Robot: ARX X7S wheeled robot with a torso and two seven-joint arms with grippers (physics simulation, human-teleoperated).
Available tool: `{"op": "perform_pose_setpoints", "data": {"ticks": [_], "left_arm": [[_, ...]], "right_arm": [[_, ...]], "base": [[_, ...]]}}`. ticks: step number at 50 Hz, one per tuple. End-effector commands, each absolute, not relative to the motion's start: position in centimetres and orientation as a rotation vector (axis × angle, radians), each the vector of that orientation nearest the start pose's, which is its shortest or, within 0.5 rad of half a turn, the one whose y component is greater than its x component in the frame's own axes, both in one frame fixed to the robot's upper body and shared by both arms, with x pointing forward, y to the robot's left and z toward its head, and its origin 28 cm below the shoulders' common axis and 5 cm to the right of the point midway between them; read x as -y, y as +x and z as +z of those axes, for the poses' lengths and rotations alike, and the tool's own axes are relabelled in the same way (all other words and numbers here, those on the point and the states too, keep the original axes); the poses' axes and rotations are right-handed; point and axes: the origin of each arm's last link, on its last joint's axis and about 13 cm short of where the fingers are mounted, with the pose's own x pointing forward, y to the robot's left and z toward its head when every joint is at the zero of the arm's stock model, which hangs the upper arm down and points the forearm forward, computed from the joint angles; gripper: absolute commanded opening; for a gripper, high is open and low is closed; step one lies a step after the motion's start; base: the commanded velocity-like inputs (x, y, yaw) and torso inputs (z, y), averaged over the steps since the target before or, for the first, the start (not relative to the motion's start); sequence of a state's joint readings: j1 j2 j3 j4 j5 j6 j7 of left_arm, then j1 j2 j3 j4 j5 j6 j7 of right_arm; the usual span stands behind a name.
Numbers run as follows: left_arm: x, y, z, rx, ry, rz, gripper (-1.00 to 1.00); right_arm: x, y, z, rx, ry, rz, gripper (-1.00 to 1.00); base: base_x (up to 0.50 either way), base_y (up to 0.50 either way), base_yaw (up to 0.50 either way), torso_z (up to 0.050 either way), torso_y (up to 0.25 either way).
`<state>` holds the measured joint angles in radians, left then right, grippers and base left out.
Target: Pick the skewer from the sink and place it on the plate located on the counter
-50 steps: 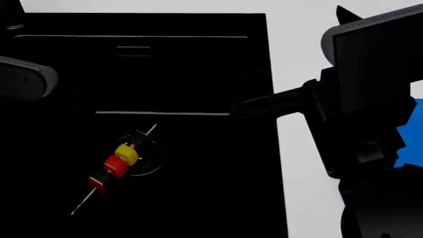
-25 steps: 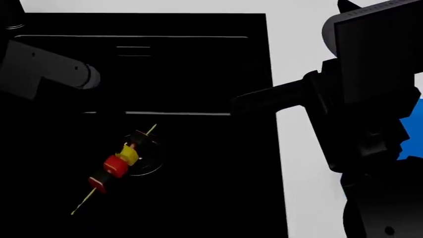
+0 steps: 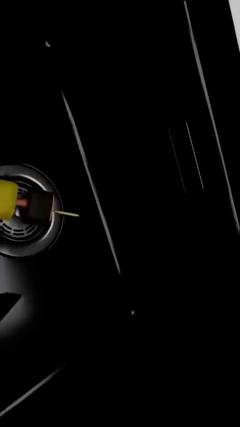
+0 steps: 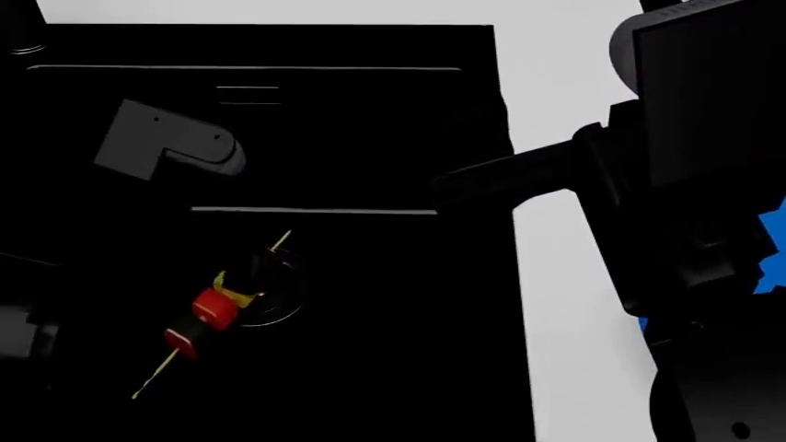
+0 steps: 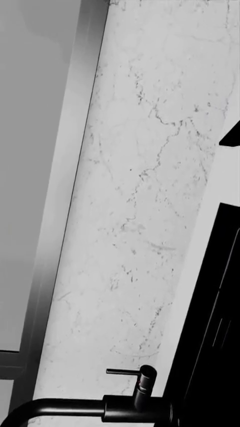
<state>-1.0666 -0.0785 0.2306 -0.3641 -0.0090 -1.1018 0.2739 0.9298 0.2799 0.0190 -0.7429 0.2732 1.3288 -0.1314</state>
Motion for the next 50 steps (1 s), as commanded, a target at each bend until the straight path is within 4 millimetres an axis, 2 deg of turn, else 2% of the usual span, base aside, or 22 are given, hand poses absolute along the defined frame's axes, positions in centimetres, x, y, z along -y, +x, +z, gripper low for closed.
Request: {"op": "perform_pose_setpoints", "data": {"ticks": [1, 22, 50], "left_arm": [[-20.9, 39.7, 17.3, -0.541, 0.222, -0.255, 1.0], [-21.2, 40.5, 13.9, -0.659, 0.258, -0.249, 1.0], [-23.4, 39.1, 10.8, -0.776, 0.262, -0.198, 1.0]], "right_arm": [[13.7, 25.3, 28.8, 0.3, -0.19, 0.191, 1.0], [13.9, 25.4, 28.4, 0.289, -0.194, 0.19, 1.0], [13.8, 25.4, 28.4, 0.282, -0.205, 0.188, 1.0]], "base": [[0.0, 0.0, 0.0, 0.0, 0.0], [0.0, 0.0, 0.0, 0.0, 0.0], [0.0, 0.0, 0.0, 0.0, 0.0]]}}
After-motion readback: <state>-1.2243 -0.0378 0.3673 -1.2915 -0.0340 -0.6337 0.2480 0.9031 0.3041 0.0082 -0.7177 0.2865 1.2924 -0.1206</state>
